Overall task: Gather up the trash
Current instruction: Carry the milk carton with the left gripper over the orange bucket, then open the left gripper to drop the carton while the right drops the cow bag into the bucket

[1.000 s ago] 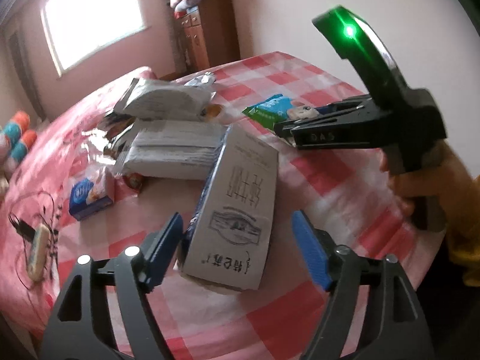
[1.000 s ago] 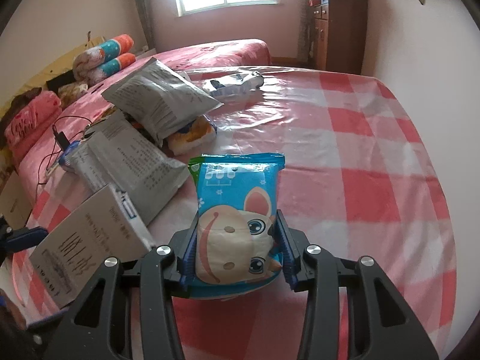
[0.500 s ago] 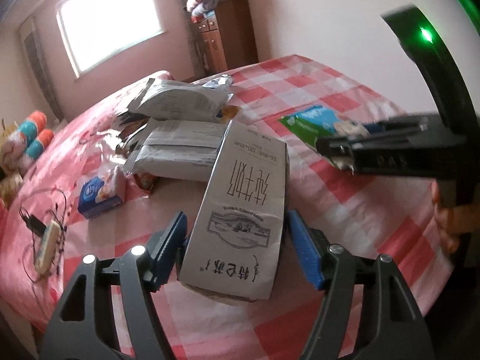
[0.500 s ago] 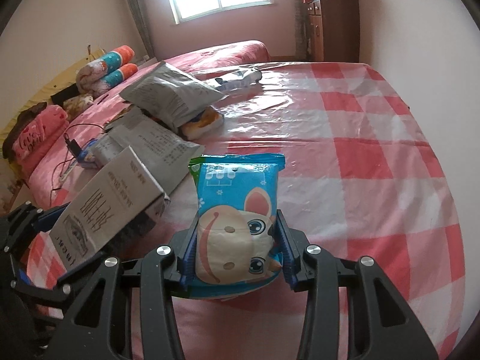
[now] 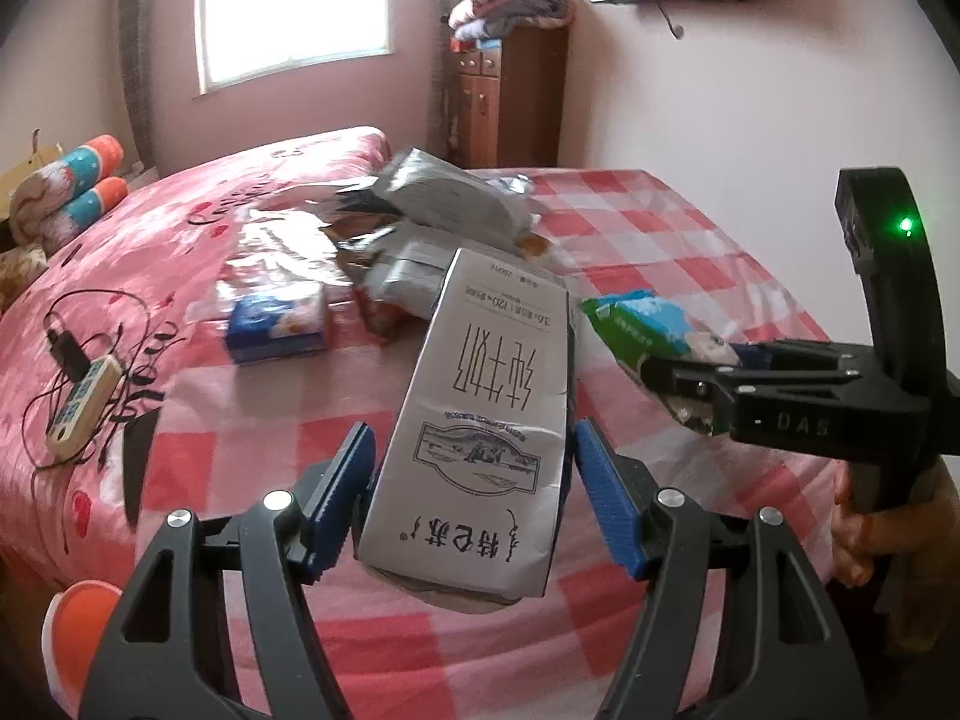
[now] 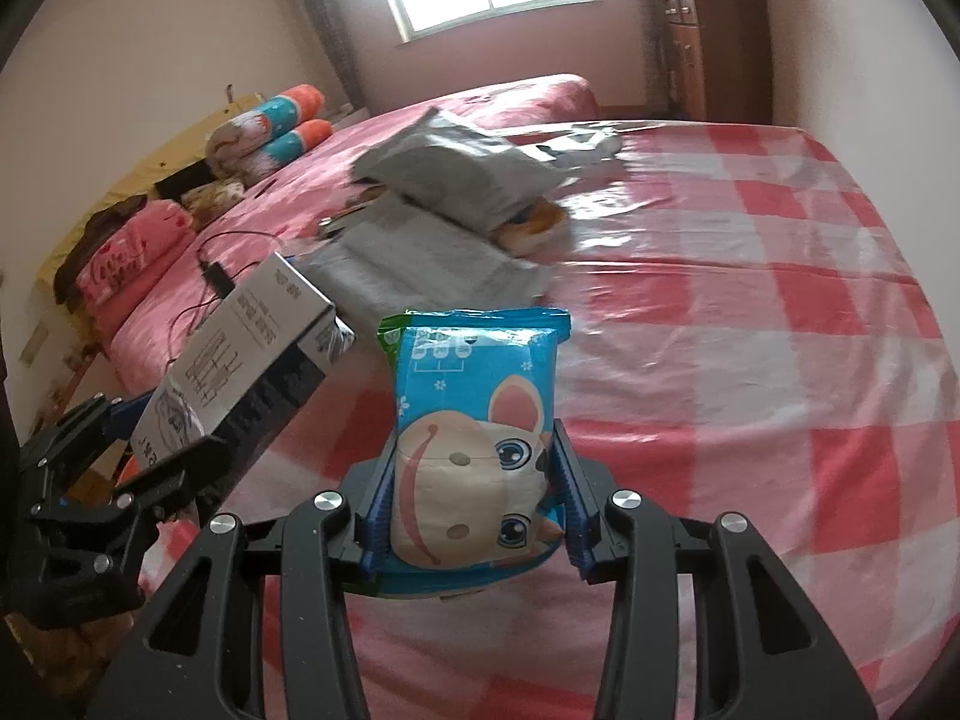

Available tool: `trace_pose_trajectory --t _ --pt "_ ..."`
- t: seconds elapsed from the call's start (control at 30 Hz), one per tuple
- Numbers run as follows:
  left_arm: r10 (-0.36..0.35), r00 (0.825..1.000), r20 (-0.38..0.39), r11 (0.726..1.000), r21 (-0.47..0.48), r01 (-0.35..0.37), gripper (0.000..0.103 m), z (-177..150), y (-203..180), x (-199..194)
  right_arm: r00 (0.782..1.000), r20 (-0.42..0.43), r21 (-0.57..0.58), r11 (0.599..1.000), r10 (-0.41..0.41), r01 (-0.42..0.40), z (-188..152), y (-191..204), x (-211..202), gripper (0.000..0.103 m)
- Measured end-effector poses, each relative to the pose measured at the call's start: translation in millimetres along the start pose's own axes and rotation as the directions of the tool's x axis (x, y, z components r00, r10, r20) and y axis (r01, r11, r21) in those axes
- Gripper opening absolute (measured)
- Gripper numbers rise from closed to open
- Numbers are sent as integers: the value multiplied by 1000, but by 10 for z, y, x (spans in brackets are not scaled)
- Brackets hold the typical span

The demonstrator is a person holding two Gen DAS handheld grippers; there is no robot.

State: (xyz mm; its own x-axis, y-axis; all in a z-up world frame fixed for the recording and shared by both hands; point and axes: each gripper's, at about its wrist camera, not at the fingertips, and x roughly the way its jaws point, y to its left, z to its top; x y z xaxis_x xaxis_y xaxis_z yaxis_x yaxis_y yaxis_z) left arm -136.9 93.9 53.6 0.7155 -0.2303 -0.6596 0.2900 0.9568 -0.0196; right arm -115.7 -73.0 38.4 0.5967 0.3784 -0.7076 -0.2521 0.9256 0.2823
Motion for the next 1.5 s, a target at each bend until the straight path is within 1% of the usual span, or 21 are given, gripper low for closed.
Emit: trace_pose_trajectory --t 0.13,0.33,0.53,0.63,0.73,0.77,0.83,0.87,0.93,1.03,1.13,1.2,1.23,1.27,1.3,1.33,1.37,1.4,1.43,1.5 --pt "22 1000 20 999 -23 -22 69 -64 150 -175 999 -12 -25 999 41 -42 0 221 8 46" --pt "83 996 30 994 -79 -80 69 -206 506 -428 994 -40 -93 990 103 -106 21 658 59 46" --pt "176 984 6 971 -168 -173 67 -481 1034 -705 976 -102 -193 959 191 -208 14 1291 214 46" --pt "236 971 -21 945 -227 -235 66 -675 1339 -844 961 -147 -261 928 234 -266 -26 1704 324 46" --pt "294 955 -49 913 -280 -295 66 -893 1628 -957 945 -191 -308 898 266 -315 -67 2055 430 46" --pt "311 948 -69 899 -302 -317 66 -998 1754 -981 938 -210 -329 883 278 -335 -94 2200 481 46" --pt "320 942 -97 883 -329 -334 66 -1143 1900 -977 925 -243 -370 854 292 -366 -160 2470 583 46" --pt "330 935 -129 864 -358 -354 66 -1263 2025 -954 921 -256 -383 844 295 -377 -182 2573 625 46" --pt "327 932 -154 842 -400 -361 65 -1423 2185 -934 911 -284 -406 824 298 -396 -220 2765 725 46" --pt "333 925 -181 820 -428 -379 65 -1569 2305 -913 895 -329 -439 791 300 -426 -311 3046 878 46" --pt "343 916 -209 800 -445 -401 65 -1712 2444 -876 880 -367 -455 768 300 -451 -404 3256 995 46" --pt "345 909 -232 784 -460 -416 65 -1805 2517 -868 871 -387 -460 756 301 -466 -445 3369 1052 48" --pt "347 907 -240 778 -467 -421 65 -1835 2537 -867 863 -402 -462 746 307 -480 -471 3434 1091 49" --pt "348 903 -251 764 -482 -429 65 -1882 2596 -862 852 -417 -460 736 316 -497 -495 3497 1123 55" --pt "346 902 -257 759 -489 -430 66 -1907 2611 -854 847 -421 -456 732 324 -507 -494 3531 1141 59" --pt "340 903 -261 754 -499 -428 68 -1940 2650 -858 843 -416 -447 730 342 -517 -493 3564 1141 69" --pt "337 903 -266 748 -507 -428 73 -1964 2681 -861 839 -412 -440 729 354 -524 -478 3577 1137 75" --pt "345 899 -269 740 -510 -437 76 -1981 2698 -876 838 -406 -432 731 366 -529 -458 3573 1128 77" --pt "355 896 -268 734 -513 -444 79 -1989 2710 -892 843 -385 -423 740 376 -523 -429 3555 1102 81" --pt "364 896 -254 729 -520 -444 80 -1987 2737 -922 852 -348 -399 761 391 -512 -358 3486 1061 84"
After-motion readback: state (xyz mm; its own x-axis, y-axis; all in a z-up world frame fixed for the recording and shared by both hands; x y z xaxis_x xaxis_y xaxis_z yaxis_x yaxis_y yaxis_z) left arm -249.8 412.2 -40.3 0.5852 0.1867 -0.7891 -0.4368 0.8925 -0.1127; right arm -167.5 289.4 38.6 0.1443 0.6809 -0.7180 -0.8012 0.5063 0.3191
